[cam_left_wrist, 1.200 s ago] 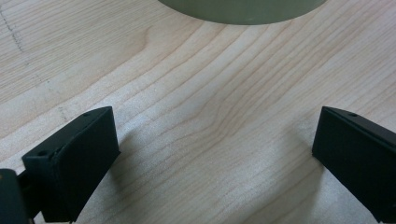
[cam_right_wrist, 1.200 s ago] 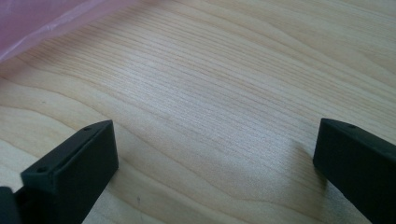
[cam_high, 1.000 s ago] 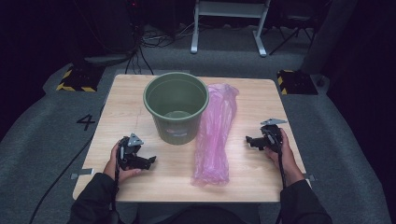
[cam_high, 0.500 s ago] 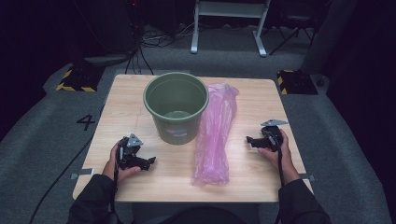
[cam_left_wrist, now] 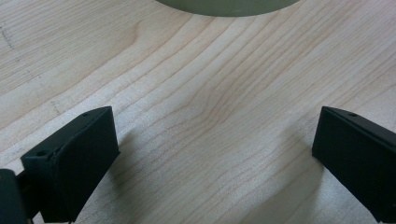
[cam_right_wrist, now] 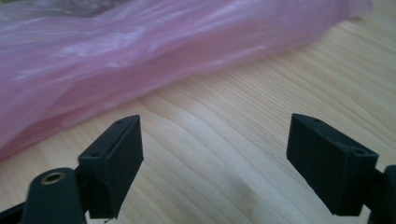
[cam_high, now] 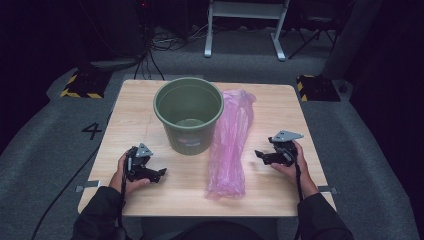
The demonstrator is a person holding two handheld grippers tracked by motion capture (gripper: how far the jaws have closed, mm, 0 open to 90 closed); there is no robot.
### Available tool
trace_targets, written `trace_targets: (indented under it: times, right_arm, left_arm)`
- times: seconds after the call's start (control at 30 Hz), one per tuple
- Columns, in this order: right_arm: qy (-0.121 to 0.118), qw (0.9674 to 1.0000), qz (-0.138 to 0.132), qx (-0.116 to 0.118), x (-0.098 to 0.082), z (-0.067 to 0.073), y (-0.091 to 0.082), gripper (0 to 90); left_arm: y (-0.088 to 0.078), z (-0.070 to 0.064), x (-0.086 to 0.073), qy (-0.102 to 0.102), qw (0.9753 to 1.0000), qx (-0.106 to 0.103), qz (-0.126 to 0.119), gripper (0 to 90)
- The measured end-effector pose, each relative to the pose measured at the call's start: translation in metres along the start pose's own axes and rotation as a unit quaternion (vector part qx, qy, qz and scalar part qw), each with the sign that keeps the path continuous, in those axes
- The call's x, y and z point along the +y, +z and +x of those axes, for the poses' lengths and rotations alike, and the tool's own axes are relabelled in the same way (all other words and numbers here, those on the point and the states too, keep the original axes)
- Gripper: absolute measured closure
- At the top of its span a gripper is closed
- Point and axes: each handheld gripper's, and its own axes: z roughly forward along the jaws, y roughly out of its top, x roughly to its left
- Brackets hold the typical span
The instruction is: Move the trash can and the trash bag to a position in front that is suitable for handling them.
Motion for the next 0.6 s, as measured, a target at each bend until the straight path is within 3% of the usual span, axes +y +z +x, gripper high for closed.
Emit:
trace_targets:
  times: [0.03, 0.07, 0.2, 0.43, 0.47, 0.57, 0.6]
  right_arm:
    - [0.0, 1.0, 0.0, 0.0, 0.0, 0.0, 0.0, 19.6]
    - [-0.019, 0.9997, -0.003, 0.013, 0.003, 0.009, 0.0, 20.1]
    - [-0.047, 0.9981, -0.011, 0.038, 0.009, 0.024, 0.0, 20.9]
    - [-0.076, 0.9949, -0.006, 0.066, 0.01, 0.042, 0.007, 25.9]
    - [-0.083, 0.9932, -0.005, 0.081, 0.009, 0.045, 0.009, 33.3]
    - [-0.09, 0.9923, -0.011, 0.085, 0.008, 0.048, 0.011, 40.5]
    - [-0.1, 0.9892, -0.013, 0.106, 0.007, 0.051, 0.013, 46.4]
  left_arm:
    - [0.0, 0.0, 0.0, 0.0, 1.0, 0.0, 0.0, 0.3]
    - [0.0, 0.0, 0.0, 0.0, 1.0, 0.0, 0.0, 0.3]
    - [0.0, 0.0, 0.0, 0.0, 1.0, 0.0, 0.0, 0.2]
    - [0.0, 0.0, 0.0, 0.0, 1.0, 0.0, 0.0, 0.2]
    - [0.0, 0.0, 0.0, 0.001, 1.0, -0.001, 0.0, 0.2]
    - [0.0, 0.0, 0.0, 0.001, 1.0, -0.001, 0.0, 0.2]
    - [0.0, 0.0, 0.0, 0.0, 1.0, 0.0, 0.0, 0.2]
